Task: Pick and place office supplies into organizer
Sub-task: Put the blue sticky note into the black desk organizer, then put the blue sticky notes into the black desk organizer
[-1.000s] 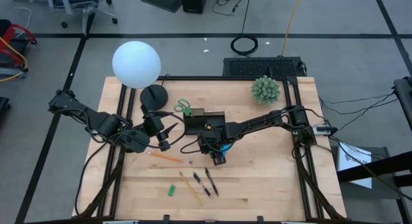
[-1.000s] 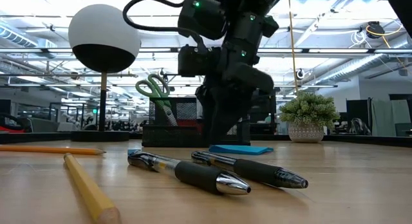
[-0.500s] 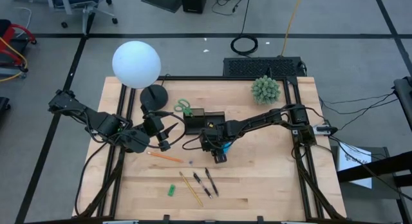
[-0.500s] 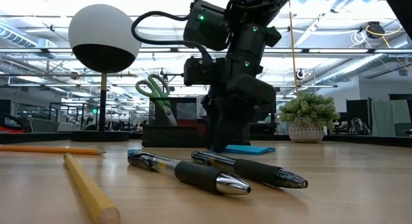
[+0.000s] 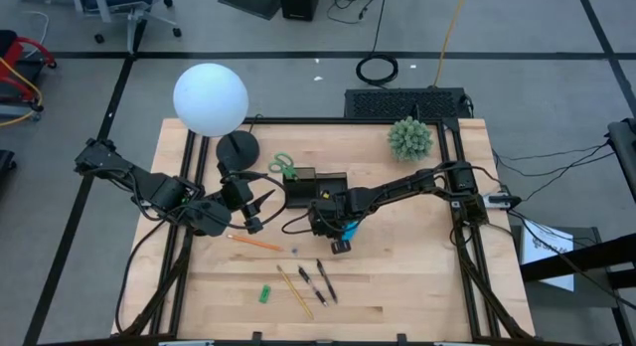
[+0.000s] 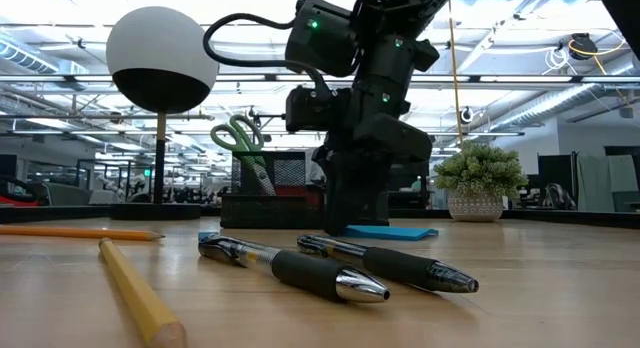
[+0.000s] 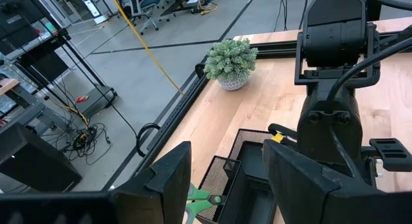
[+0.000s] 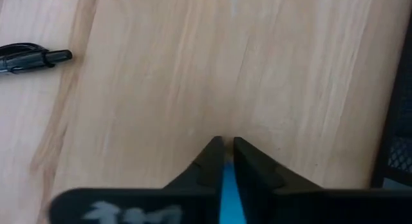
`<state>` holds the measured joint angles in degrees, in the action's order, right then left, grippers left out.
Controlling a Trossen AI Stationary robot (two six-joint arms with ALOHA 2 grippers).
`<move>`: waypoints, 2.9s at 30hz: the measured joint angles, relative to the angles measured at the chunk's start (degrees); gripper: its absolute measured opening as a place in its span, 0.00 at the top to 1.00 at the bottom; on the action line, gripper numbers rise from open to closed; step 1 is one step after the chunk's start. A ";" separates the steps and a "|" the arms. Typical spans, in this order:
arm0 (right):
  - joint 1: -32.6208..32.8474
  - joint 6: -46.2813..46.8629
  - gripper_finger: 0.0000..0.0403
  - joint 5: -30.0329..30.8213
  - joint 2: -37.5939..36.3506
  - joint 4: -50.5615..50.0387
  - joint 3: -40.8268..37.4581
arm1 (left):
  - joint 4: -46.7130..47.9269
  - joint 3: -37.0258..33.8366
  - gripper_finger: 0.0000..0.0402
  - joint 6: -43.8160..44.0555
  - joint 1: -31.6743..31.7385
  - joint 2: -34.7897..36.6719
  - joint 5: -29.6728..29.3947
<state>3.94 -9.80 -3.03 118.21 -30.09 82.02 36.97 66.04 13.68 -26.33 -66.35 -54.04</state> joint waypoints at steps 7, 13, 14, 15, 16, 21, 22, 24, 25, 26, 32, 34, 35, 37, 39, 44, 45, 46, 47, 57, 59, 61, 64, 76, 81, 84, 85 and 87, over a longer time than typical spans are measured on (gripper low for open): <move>-0.11 -0.54 0.99 -0.02 0.00 0.33 -0.02 | 0.00 0.00 0.51 0.01 0.00 0.00 0.00; -0.11 -0.44 0.97 -0.09 -0.38 1.60 -0.13 | 0.00 0.00 0.51 0.01 -0.01 0.00 0.00; -0.09 -0.17 0.97 -0.05 -0.70 1.66 -0.17 | 0.00 0.00 0.51 0.01 0.00 0.00 0.00; -0.06 0.44 0.97 0.00 -1.12 1.48 -0.24 | 0.02 0.00 0.51 0.01 0.00 0.00 0.00; 0.02 1.31 0.96 0.02 -1.47 1.42 -0.24 | 0.02 0.00 0.51 0.01 -0.02 0.00 0.00; 0.26 4.59 0.94 0.02 -4.33 0.81 -0.22 | 0.02 0.00 0.51 -0.01 -0.02 0.00 0.02; 0.28 5.62 0.93 0.02 -4.98 0.89 -0.22 | 0.04 0.00 0.51 -0.07 -0.02 0.00 0.02; 0.31 7.44 0.90 -0.21 -6.52 0.27 -0.20 | 0.03 0.01 0.51 -0.08 -0.02 0.00 0.03; 0.31 7.70 0.88 -0.26 -7.13 -0.56 -0.13 | 0.04 0.00 0.51 -0.08 -0.02 0.00 0.04; 0.31 7.87 0.86 -0.19 -7.65 -1.44 -0.10 | 0.03 0.00 0.51 -0.08 -0.02 0.00 0.07; 0.29 13.34 0.68 -0.13 -8.63 -7.97 -0.11 | 0.04 0.00 0.51 -0.10 -0.02 0.00 0.17; 0.29 17.42 0.61 -0.20 -8.63 -9.70 -0.11 | 0.03 0.00 0.51 -0.10 -0.02 0.00 0.17; 0.29 19.41 0.58 -0.20 -8.59 -10.60 -0.11 | 0.03 0.01 0.51 -0.10 -0.02 0.00 0.17; 0.18 22.55 0.51 -0.18 -8.59 -11.64 -0.11 | 0.00 0.00 0.51 -0.12 -0.02 0.00 0.17; 0.13 25.22 0.45 -0.13 -8.61 -12.31 -0.09 | -0.02 0.00 0.51 -0.14 -0.02 0.00 0.17; 0.13 30.08 0.28 -0.11 -8.61 -14.05 -0.09 | 0.00 0.00 0.51 -0.08 -0.02 0.00 0.17; 0.13 30.89 0.25 -0.11 -8.61 -14.05 -0.09 | 0.01 0.01 0.51 -0.08 -0.02 0.00 0.17; 0.13 31.52 0.21 -0.09 -8.61 -14.03 -0.09 | 0.02 0.00 0.51 -0.05 -0.02 0.00 0.17; 0.15 32.01 0.18 -0.09 -8.61 -14.03 -0.09 | 0.04 0.00 0.51 -0.05 -0.02 0.00 0.17; 0.18 37.96 0.01 -0.09 -8.61 -9.54 -4.19 | 0.59 0.00 0.51 0.18 -0.02 0.00 0.17; 0.18 39.12 0.02 -0.72 -8.61 -7.08 -6.70 | 0.59 0.00 0.51 0.26 -0.02 0.00 0.17; 0.12 39.39 0.02 -1.30 -8.65 -4.98 -8.82 | 0.59 0.00 0.51 0.32 -0.02 0.00 0.17; -0.41 39.93 0.02 -1.37 -8.89 -3.87 -10.10 | 0.55 0.00 0.51 0.32 -0.02 0.00 0.17; -0.57 39.06 0.02 -1.03 -8.01 -3.25 -10.27 | 0.47 0.00 0.51 0.40 -0.01 0.00 0.15; 0.08 36.37 0.02 2.02 -5.86 -4.96 -10.29 | 0.43 0.00 0.51 0.43 0.00 0.00 0.15; 0.31 35.82 0.02 3.74 -5.11 -5.36 -10.29 | 0.44 0.00 0.51 0.45 -0.01 0.00 0.15; 0.31 35.49 0.02 4.64 -5.08 -5.57 -10.31 | 0.45 0.00 0.51 0.45 0.00 0.00 0.15; 0.31 35.39 0.02 6.23 -5.00 -6.08 -10.34 | 0.44 0.00 0.51 0.45 0.00 0.00 0.15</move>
<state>4.25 25.59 3.20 113.21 -36.16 71.68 37.41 66.04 14.13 -26.33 -66.35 -53.89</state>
